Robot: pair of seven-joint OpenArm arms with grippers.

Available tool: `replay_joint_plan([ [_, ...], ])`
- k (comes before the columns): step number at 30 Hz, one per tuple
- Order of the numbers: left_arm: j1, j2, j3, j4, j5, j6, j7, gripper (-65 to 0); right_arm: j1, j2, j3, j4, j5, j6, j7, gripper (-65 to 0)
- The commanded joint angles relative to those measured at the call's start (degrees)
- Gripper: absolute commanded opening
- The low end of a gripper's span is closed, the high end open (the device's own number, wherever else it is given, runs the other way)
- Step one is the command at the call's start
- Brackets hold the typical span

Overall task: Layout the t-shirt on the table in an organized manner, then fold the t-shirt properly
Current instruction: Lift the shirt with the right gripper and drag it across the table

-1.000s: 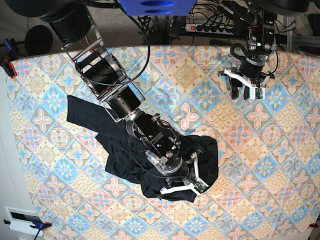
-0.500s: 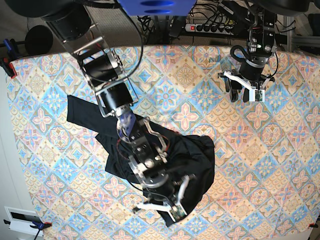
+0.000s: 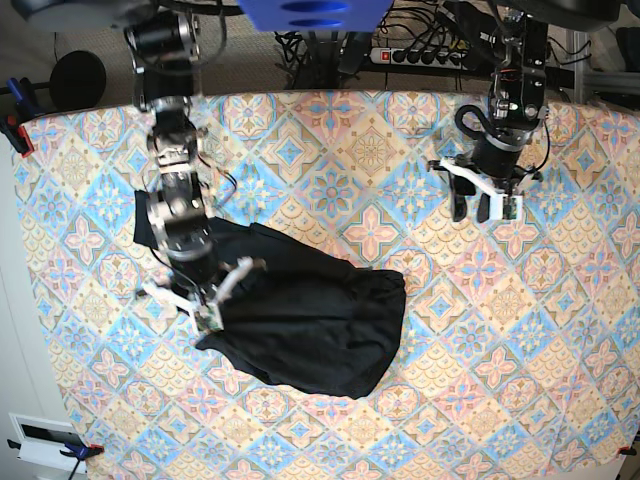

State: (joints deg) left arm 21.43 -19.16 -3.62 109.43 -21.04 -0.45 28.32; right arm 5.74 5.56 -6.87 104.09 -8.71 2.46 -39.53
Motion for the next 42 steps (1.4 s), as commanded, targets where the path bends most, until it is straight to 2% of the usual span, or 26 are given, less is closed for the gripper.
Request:
replay_joint_plan([
  [1, -0.73, -0.67, 0.5, 0.95, 0.16, 0.32, -1.19, -41.0, -1.21, 0.02, 0.59, 3.2, -0.13, -0.22, 1.42, -65.0],
  [5, -2.84, -0.67, 3.66, 0.95, 0.16, 0.32, -1.19, -41.0, -11.85, 0.02, 0.24, 9.27, -0.13, -0.13, 1.77, -65.0],
  [7, -3.72, -0.67, 4.89, 0.95, 0.16, 0.32, -1.19, -41.0, -17.12, -0.07, -2.93, 10.59, -0.13, -0.13, 2.03, -65.0],
  [15, -5.12, -0.67, 5.07, 1.03, 0.07, 0.32, -1.19, -41.0, -21.61, -0.07, -28.95, 10.59, -0.13, -0.31, 1.51, -65.0],
  [19, -5.21, -0.84, 3.13, 2.18, -0.28, 0.32, -1.63, -41.0, -20.99, -0.24, -36.6, 10.06, -0.04, -0.39, 1.42, -65.0],
  [23, -5.3, -0.75, -0.12, 4.11, -0.63, 0.32, -1.63, -41.0, -20.99, -0.33, -37.48, 7.33, -0.04, -0.39, 1.42, -65.0],
  [30, -7.58, -0.75, -0.29, 4.2, -0.63, 0.32, -1.28, -41.0, -20.99, -0.33, -37.21, 1.27, -0.04, -0.39, 1.33, -65.0],
  [36, -8.46, -0.75, -0.38, 4.38, -0.63, 0.32, -1.19, -41.0, -20.99, -0.16, -36.86, -1.02, -0.21, -0.57, -4.3, -65.0],
  [42, -7.23, -0.67, -0.03, 4.38, -0.55, 0.32, -1.19, -41.0, -20.37, 0.02, -25.43, 9.97, -7.16, -1.71, -10.36, -65.0],
])
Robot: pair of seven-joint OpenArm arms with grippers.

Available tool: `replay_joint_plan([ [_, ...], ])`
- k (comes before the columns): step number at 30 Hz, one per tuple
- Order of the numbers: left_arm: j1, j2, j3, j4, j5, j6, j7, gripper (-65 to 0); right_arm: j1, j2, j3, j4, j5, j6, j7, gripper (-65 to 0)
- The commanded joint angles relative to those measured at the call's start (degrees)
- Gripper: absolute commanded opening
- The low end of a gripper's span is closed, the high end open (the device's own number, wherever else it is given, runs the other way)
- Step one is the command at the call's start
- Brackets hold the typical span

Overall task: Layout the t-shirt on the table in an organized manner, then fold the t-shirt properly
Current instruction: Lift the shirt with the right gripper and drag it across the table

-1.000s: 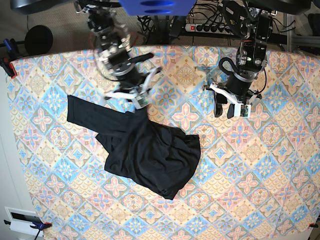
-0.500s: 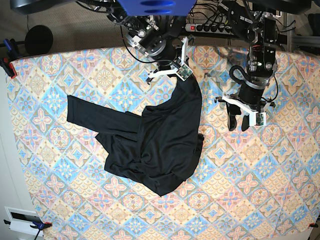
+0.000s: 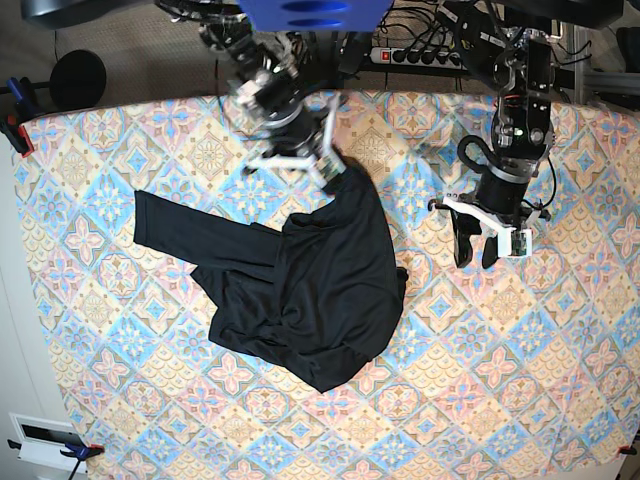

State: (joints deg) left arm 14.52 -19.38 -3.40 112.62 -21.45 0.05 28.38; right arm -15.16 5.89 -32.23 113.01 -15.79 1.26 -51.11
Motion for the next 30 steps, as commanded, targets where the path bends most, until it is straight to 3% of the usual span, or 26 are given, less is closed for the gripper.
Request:
replay_joint_plan([
  [1, -0.15, -0.45, -0.25, 1.18, -0.13, -0.19, -1.26, -41.0, 1.84, -0.31, 1.06, 1.85, -2.19, -0.51, 0.34, -65.0],
  [5, 1.17, -0.36, 0.63, 1.1, -0.13, -0.19, -1.26, -41.0, 9.14, -0.31, 1.85, 1.05, -7.64, -0.51, 0.87, -65.0],
  [13, 2.4, -0.36, 4.06, 1.01, 0.22, -0.19, -1.26, -41.0, 20.48, -0.4, 2.65, -0.35, -7.99, -0.95, 8.87, -65.0],
  [17, 2.57, -0.45, 6.7, 1.01, 0.49, -0.19, -1.26, -41.0, 25.58, -0.4, 6.51, -3.17, -7.99, -1.04, 10.89, -65.0],
  [21, 2.66, -0.45, 7.57, 1.01, 0.49, -0.19, -1.26, -41.0, 31.2, -0.4, 9.85, -8.62, -7.72, -4.38, 11.86, -65.0],
  [30, 2.66, -0.45, 8.28, -0.31, 0.4, -0.19, -1.26, -41.0, 42.1, 2.15, 18.56, -20.92, -7.72, -4.47, 16.69, -65.0],
])
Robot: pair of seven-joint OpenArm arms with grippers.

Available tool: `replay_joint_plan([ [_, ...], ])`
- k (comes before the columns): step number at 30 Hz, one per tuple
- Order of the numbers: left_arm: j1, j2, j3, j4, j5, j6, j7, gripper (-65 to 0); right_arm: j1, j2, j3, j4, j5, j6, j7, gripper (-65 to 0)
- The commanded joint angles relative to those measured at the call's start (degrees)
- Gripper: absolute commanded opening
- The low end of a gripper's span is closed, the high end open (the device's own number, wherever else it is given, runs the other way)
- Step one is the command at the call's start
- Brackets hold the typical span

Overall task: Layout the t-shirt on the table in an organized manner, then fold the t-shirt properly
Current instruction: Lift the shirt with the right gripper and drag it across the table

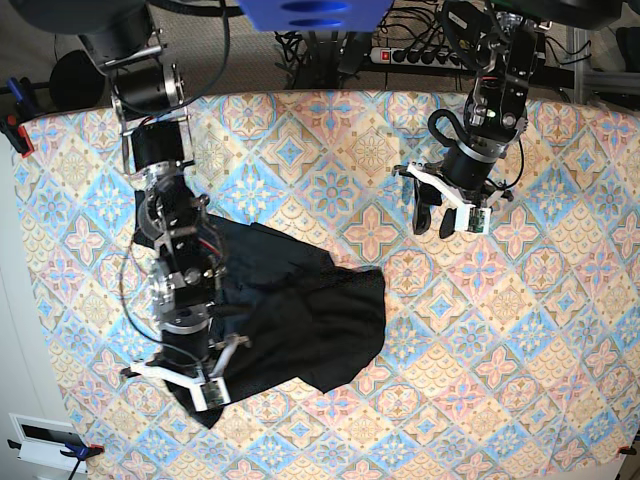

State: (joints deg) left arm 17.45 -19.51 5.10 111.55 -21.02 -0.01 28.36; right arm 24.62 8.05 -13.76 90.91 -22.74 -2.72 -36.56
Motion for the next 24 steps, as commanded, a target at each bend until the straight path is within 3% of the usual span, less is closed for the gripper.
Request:
replay_joint_plan([
  [1, -0.27, -0.32, -0.22, 0.32, -0.22, -0.12, -1.24, -41.0, 3.03, 0.34, 0.62, 0.91, -0.77, -0.49, 2.49, -65.0],
  [6, -0.27, -0.32, -0.22, -1.61, -0.39, -0.12, -1.24, -41.0, 5.49, 2.36, 2.73, 1.09, -0.69, -1.28, 2.84, -65.0],
  [11, -0.53, -0.32, -0.22, -1.88, -0.39, -0.12, -1.24, -41.0, 6.37, 3.68, 5.8, 1.44, -0.69, -6.91, 2.93, -65.0],
  [16, -0.53, -0.32, -0.22, -1.88, -0.39, -0.12, -1.24, -41.0, 6.37, 3.68, 15.39, 1.17, -0.6, -8.05, 2.93, -65.0],
  [20, -0.62, -0.23, -0.22, -1.88, -0.39, -0.12, -1.24, -41.0, 6.46, 3.68, 26.02, -1.11, -0.69, -7.78, 6.45, -65.0],
  [24, -0.88, -0.23, 2.32, -1.88, -0.22, -0.12, -1.24, -41.0, 6.28, 3.59, 30.68, -1.11, -0.77, -0.4, 6.89, -65.0],
])
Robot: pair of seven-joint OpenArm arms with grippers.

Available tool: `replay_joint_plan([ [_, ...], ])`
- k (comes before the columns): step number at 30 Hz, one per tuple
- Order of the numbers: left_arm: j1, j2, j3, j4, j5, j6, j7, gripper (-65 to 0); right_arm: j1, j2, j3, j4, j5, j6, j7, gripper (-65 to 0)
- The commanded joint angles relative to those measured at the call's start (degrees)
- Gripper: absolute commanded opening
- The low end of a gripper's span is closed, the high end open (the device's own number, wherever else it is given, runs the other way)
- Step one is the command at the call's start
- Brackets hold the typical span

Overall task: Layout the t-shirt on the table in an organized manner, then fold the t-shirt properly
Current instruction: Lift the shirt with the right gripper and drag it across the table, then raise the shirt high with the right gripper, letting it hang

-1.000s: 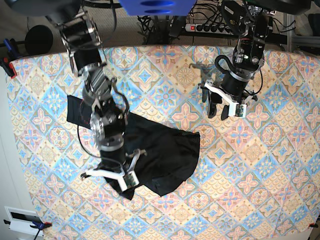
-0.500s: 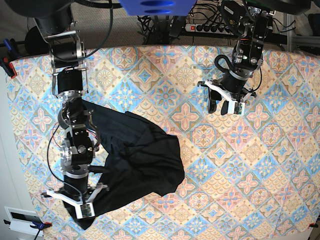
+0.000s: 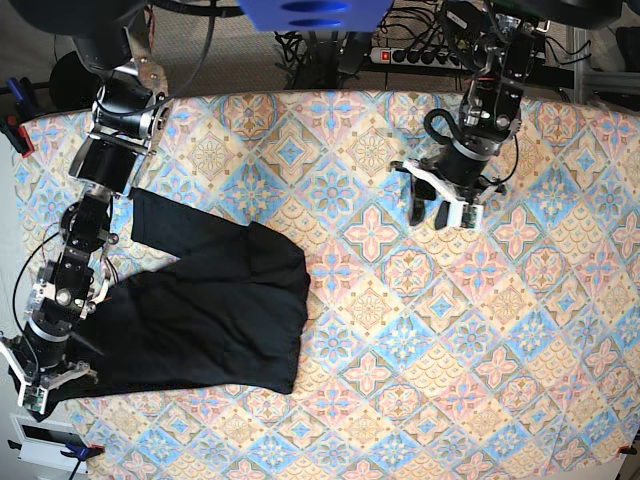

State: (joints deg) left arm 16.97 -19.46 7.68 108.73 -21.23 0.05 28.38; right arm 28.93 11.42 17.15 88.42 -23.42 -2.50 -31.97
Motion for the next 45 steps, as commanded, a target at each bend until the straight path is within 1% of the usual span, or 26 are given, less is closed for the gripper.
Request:
replay_joint_plan([
  [1, -0.75, -0.27, 0.45, 0.94, 0.09, -0.19, -1.26, -41.0, 1.71, 0.23, -0.05, 1.47, -0.1, 0.26, 2.3, -65.0],
  [3, -1.89, -0.27, 2.38, 0.94, 0.0, -0.19, -1.26, -41.0, 0.74, 0.23, 0.22, 1.82, -0.1, 0.79, 2.21, -65.0],
  [7, -4.71, -0.27, 5.46, 0.94, 0.27, -0.19, -1.26, -41.0, -9.1, 0.14, -0.14, 1.82, -0.1, 0.79, 2.21, -65.0],
  [9, -6.82, -0.27, 7.22, 0.94, 0.18, -0.19, -1.17, -41.0, -12.71, -0.3, -0.22, 1.82, -0.1, 0.79, 2.56, -65.0],
  [12, -11.21, -0.18, 10.03, 0.59, 0.0, -0.19, 2.26, -41.0, -15.35, -2.15, -0.22, 2.08, -0.18, 0.79, 2.82, -65.0],
  [16, -18.25, 2.89, 13.81, -6.71, -0.26, -0.19, 6.65, -41.0, -17.1, -2.59, -1.1, 6.39, -0.18, 0.79, 2.82, -65.0],
  [18, -23.17, 5.44, 17.15, -13.04, -0.26, -0.45, 9.55, -41.1, -17.1, -2.59, -3.12, 9.2, -0.18, 0.79, 2.47, -65.0],
  [20, -27.3, 7.55, 20.23, -19.28, -0.35, -2.47, 12.54, -41.1, -17.1, -2.59, -4.8, 11.31, -0.18, 0.79, 2.3, -65.0],
  [23, -31.96, 11.16, 22.78, -27.1, -0.35, -4.85, 14.83, -40.9, -17.1, -2.5, -5.76, 13.69, -0.18, 0.79, 2.3, -65.0],
  [25, -33.37, 13.27, 22.69, -30.44, -0.35, -5.37, 14.83, -40.7, -17.1, -2.5, -5.5, 14.65, -0.18, 0.79, 2.3, -65.0],
  [30, -35.83, 18.19, 22.52, -38.79, 0.18, -5.37, 14.3, -40.7, -17.1, -2.5, -5.41, 15.45, -0.18, 0.79, 2.56, -65.0],
  [32, -35.92, 19.42, 22.43, -40.99, 0.18, -5.37, 14.3, -40.7, -17.1, -2.5, -5.5, 15.45, -0.18, 0.79, 2.65, -65.0],
  [35, -35.65, 19.51, 22.69, -41.25, 0.18, -5.37, 14.21, -40.8, -16.75, -1.97, -5.67, 15.8, -0.27, 0.79, 2.74, -65.0],
  [37, -35.48, 19.42, 22.52, -41.08, -0.26, -5.37, 14.04, -40.9, -15.35, -0.04, -6.03, 17.82, -0.27, 1.05, 2.74, -65.0],
  [41, -35.39, 18.89, 22.52, -40.9, -0.35, -5.37, 11.66, -41.0, -11.13, 0.67, -11.56, 19.49, -0.36, 5.01, 2.82, -65.0],
  [43, -35.13, 17.31, 22.52, -38.71, -0.35, -5.37, 11.49, -41.0, -8.49, 0.67, -14.82, 19.75, -0.54, 5.8, 2.82, -65.0],
  [45, -33.19, 16.08, 22.43, -34.49, -0.26, -5.37, 11.4, -41.0, -5.85, 0.93, -17.72, 19.84, -0.54, 5.98, 2.82, -65.0],
])
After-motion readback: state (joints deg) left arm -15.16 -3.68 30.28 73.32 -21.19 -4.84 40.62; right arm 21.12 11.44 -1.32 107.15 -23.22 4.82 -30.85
